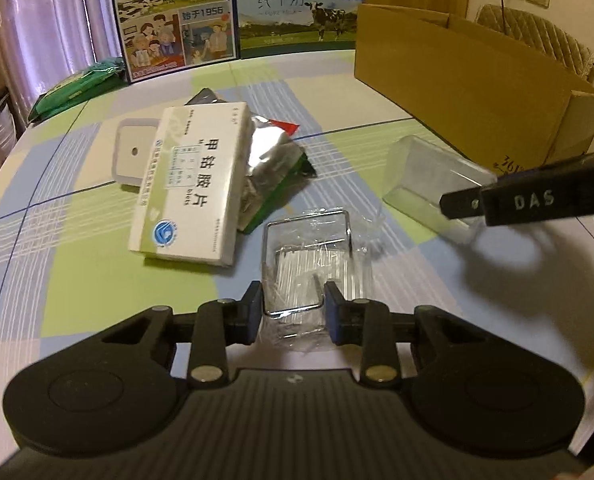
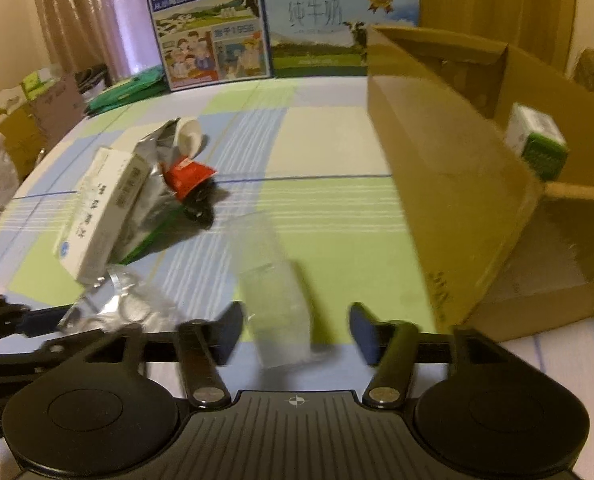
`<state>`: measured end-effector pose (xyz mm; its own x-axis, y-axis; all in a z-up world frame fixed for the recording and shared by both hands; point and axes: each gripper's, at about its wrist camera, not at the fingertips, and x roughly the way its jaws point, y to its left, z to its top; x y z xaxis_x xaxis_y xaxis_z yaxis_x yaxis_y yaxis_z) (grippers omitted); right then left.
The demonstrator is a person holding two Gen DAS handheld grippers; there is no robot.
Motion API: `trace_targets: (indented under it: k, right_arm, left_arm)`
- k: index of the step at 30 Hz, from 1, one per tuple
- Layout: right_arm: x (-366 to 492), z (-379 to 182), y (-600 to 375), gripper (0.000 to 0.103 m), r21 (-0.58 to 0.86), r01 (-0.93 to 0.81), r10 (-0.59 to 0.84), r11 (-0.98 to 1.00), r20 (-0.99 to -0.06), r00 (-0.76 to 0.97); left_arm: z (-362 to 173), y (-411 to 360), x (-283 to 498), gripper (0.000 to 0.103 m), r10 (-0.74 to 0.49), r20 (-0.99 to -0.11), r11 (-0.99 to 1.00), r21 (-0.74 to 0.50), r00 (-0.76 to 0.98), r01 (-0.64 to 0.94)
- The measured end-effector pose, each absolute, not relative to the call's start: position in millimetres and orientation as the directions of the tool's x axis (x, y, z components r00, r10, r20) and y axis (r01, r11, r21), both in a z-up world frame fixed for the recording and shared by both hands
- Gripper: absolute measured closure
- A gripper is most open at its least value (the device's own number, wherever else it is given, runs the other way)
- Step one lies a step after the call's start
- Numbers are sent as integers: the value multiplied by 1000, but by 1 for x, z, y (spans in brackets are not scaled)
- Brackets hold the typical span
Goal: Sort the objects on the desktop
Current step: 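Grasp the clear wire-handled container with the left tool while the right grasps the clear tube, then carry both clear containers into the cardboard box and open both tools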
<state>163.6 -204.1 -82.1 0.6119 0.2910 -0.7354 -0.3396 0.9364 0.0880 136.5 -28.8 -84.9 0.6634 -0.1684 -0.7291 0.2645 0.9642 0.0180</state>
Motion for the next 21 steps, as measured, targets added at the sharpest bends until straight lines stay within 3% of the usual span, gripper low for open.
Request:
trace_targets:
  k: [10,21]
  right_arm:
    - [170,-81,-208,44,190,-329,360,925,-720,594]
    - [171,-91,-181,45,-6,-445,299,896,-732,612]
  left_arm:
    - [-86,-28,139,76,-175,-722,965,8,669,261]
    - [-89,-27,141,71,-177,-717,971,-17,674,237]
